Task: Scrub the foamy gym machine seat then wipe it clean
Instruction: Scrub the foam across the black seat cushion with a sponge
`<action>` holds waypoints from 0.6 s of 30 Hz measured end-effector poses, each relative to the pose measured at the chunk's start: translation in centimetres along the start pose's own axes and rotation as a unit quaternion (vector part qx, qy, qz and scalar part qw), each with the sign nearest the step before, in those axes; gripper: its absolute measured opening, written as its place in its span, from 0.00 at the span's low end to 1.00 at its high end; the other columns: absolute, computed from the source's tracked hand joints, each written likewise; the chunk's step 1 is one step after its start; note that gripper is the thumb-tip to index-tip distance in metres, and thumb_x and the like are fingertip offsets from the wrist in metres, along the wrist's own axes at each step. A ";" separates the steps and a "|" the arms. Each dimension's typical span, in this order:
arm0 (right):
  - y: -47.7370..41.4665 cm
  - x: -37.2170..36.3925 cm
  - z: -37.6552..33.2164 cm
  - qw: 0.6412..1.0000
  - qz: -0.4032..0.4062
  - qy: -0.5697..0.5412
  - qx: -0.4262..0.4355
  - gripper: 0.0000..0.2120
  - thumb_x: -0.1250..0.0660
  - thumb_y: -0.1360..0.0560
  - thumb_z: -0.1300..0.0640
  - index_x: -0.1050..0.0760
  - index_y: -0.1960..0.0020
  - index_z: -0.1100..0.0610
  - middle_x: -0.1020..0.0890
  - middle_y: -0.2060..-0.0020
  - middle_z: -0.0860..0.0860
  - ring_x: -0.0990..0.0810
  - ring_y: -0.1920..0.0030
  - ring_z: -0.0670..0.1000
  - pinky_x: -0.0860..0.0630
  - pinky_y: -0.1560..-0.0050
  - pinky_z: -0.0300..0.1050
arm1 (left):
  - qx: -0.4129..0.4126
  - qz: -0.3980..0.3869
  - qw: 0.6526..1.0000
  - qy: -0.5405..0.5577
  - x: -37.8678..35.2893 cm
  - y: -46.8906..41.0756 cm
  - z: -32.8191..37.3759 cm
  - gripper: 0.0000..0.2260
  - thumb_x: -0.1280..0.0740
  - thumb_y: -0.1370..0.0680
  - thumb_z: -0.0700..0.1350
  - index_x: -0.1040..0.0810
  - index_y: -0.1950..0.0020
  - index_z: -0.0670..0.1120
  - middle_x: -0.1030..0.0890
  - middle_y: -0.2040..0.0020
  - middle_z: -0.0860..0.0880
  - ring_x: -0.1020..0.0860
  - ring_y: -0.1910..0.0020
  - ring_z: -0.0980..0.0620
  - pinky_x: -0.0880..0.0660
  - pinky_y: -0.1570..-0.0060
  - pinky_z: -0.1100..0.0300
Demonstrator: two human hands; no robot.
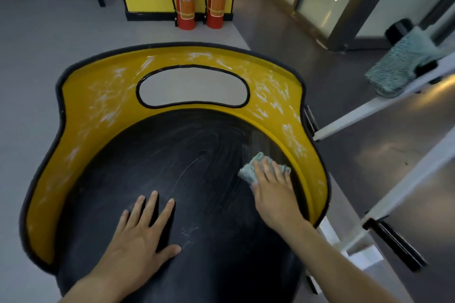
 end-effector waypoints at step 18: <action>6.9 20.1 8.2 0.986 0.102 -0.126 0.030 0.27 0.44 0.15 0.42 0.43 0.18 0.44 0.44 0.19 0.43 0.49 0.19 0.45 0.43 0.22 0.48 | -0.244 0.210 0.945 0.055 15.1 -3.2 20.1 0.35 0.50 0.21 0.70 0.62 0.20 0.61 0.62 0.18 0.55 0.66 0.20 0.56 0.58 0.22 0.60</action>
Point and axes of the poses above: each hand's wrist, its own y-axis away from the middle knuckle, its own x-axis out of the back of the hand, z = x × y, the point moved 10 cm from there along -y, towards the middle knuckle
